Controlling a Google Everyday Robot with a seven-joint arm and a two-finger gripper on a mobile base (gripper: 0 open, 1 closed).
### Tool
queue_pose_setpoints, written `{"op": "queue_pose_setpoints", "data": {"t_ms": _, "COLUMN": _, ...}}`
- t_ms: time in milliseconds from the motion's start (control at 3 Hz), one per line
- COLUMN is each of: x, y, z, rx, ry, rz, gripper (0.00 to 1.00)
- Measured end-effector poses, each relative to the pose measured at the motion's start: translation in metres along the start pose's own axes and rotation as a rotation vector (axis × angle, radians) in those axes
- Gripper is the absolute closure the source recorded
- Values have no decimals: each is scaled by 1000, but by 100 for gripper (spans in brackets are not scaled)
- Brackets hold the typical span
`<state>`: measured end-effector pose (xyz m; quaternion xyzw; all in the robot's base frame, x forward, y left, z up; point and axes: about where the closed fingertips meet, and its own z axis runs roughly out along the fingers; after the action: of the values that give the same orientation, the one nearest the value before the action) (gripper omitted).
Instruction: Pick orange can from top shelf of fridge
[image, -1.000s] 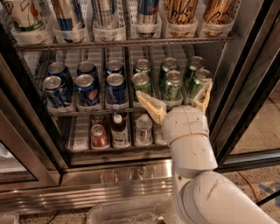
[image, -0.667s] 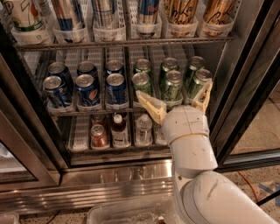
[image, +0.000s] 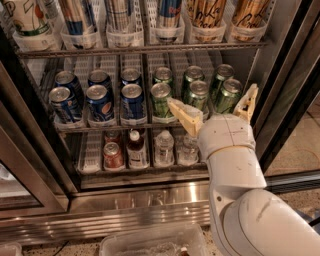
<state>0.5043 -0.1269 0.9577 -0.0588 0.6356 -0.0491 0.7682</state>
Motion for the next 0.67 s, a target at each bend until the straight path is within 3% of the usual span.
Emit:
{"op": "queue_pose_setpoints", "data": {"t_ms": 333, "x": -1, "y": -9, "z": 2, "rx": 3, "ry": 0, "rz": -17, "gripper": 0}}
{"op": "queue_pose_setpoints", "data": {"t_ms": 667, "x": -4, "y": -42, "z": 5, "rx": 43, "ry": 14, "rz": -45, "gripper": 0}}
